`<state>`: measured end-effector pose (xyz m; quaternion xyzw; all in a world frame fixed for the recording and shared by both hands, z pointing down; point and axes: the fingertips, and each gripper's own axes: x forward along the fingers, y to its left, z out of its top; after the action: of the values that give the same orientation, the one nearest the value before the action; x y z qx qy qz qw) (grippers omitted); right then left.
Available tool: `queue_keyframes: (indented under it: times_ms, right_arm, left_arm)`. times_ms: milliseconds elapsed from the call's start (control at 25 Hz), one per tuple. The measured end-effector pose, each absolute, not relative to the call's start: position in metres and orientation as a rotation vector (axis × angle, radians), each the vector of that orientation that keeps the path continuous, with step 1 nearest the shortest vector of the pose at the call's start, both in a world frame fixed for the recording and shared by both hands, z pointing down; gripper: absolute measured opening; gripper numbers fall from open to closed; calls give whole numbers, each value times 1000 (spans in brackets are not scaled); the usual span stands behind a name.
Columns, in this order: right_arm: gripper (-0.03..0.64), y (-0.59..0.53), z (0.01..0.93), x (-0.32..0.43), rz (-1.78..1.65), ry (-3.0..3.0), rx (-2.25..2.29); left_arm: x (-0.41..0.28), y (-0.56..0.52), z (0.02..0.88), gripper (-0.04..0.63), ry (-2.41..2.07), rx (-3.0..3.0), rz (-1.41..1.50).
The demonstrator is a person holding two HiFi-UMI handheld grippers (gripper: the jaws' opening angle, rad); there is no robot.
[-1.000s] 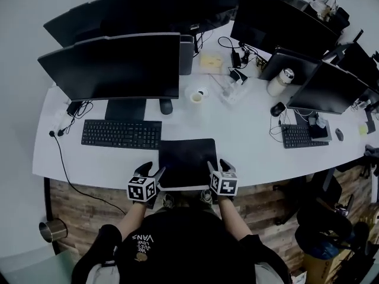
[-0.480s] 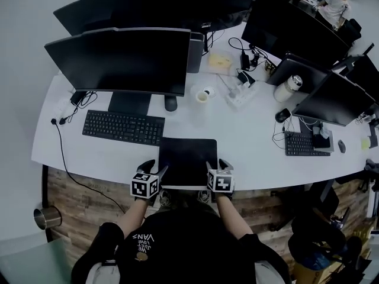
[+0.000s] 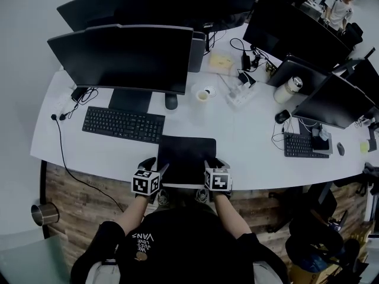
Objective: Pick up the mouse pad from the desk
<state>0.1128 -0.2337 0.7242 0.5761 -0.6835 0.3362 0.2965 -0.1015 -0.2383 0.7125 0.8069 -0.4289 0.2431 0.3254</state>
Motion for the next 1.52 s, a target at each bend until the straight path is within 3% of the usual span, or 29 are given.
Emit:
queue_keyframes:
  times_ms: [120,760,920,1520]
  right_arm:
    - [133,-232,726,107,921,-1841,1515]
    - [98,-231,718,103,899,-1872,1502]
    - [97,-231,717,103,896,-1878,1499]
    - [78,-229,703,99,876,-1928,1516]
  left_arm:
    - [-97,-240,714,229,-1118,2116,650]
    - [-100,-250,720,224,-1223,1995,663]
    - [-100,-249,721,152,-1198,1991,698]
    - [-94,-249,704,78,-1159,2005,575]
